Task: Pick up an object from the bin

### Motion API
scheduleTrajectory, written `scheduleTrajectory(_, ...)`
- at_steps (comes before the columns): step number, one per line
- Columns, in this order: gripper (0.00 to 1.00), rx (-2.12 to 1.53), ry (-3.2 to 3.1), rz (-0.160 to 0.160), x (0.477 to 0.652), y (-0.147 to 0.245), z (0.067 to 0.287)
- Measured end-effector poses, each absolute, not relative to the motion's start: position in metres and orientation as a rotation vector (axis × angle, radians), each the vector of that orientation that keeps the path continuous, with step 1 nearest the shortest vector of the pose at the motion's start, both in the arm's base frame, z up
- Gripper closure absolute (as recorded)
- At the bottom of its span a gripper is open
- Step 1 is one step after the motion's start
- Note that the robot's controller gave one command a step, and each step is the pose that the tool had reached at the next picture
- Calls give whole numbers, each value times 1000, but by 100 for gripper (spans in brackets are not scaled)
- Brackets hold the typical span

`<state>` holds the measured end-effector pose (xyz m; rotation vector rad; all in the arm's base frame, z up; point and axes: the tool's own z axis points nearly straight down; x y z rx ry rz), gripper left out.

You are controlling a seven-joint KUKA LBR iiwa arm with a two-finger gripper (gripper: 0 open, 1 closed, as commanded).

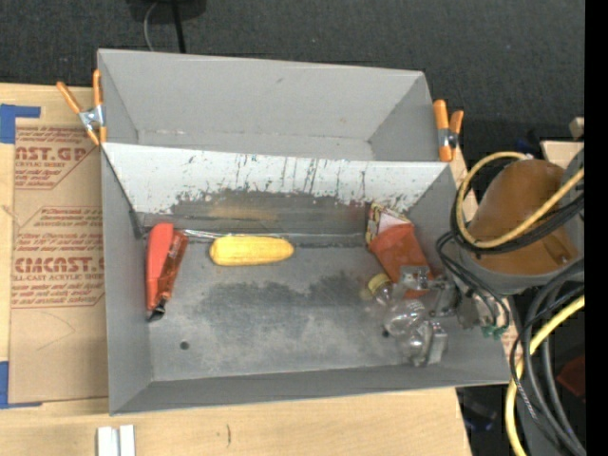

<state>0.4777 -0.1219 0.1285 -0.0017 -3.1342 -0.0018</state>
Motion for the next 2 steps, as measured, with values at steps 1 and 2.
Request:
scheduleTrajectory(1, 0, 1, -3141, 0, 480, -121, 133)
scheduleTrajectory(2, 0, 207, -3139, -41, 496, -137, 85)
